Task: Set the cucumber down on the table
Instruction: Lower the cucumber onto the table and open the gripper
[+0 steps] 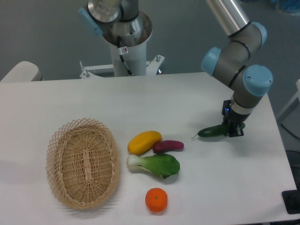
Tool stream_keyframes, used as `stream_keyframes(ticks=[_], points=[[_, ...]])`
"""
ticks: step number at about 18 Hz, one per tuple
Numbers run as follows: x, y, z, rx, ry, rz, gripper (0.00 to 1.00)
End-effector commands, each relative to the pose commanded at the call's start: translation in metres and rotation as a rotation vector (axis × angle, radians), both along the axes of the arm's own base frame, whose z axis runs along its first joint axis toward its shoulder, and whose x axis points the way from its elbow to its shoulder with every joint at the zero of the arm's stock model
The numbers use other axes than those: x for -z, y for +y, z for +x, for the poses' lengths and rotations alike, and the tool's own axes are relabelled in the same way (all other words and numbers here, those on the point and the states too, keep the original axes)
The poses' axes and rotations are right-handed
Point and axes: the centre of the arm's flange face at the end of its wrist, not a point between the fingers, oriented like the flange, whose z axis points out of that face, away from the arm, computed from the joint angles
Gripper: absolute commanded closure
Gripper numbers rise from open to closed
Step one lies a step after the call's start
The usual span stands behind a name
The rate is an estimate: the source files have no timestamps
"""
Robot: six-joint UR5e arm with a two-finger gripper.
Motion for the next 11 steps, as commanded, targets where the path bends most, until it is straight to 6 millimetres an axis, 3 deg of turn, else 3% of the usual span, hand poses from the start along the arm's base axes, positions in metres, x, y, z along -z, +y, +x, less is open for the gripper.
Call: stream_keyframes(ticks=[3,6,10,11], points=[[0.0,0.0,0.0,-0.002,-0.002,-0.001,0.58],[-0.001,0.003,0.001,-0.04,0.008,0.004,0.4],[-0.011,0.01,0.001,-0.09,0.021,0.009,0.0],[-0.014,0.012,0.001,-0.13,0.024,0.011,0.0]])
